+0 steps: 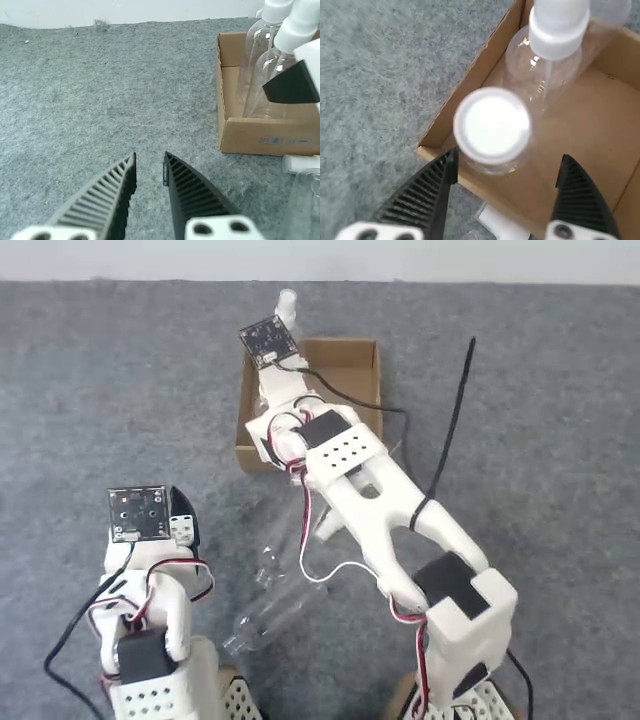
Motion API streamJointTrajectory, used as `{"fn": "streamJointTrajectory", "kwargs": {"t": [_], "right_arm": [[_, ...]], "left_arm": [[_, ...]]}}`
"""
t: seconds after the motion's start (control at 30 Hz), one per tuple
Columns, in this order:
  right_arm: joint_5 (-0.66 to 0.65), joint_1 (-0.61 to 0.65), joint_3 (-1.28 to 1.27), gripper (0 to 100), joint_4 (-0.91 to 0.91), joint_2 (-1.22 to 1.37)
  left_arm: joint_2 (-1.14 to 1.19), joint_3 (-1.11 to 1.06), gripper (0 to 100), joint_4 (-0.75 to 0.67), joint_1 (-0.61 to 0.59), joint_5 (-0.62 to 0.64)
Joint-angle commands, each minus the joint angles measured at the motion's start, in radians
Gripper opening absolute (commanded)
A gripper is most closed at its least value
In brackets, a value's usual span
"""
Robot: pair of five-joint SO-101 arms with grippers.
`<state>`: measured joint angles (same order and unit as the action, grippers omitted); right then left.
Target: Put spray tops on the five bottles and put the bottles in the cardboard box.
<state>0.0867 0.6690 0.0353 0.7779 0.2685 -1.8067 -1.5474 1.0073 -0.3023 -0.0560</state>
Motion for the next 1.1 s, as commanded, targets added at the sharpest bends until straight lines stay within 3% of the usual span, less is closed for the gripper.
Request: {"fn": "streamJointTrajectory", "kwargs": {"t": [0.0, 0.57, 0.87, 1.07], "right_arm": [[-0.021, 0.019, 0.068, 26.5, 0.047, -0.124], [-0.021, -0.001, 0.068, 26.4, 0.286, -0.375], [-0.021, -0.065, 0.066, 26.2, 0.311, -0.404], [-0.023, -0.102, 0.074, 11.2, 0.341, -0.409]], "left_arm": [[-0.012, 0.010, 9, -0.031, -0.006, -0.002], [-0.012, 0.008, 9, -0.032, -0.006, -0.002], [-0.012, 0.008, 9, -0.032, -0.006, -0.002], [-0.012, 0.008, 9, -0.034, -0.006, 0.000]]}}
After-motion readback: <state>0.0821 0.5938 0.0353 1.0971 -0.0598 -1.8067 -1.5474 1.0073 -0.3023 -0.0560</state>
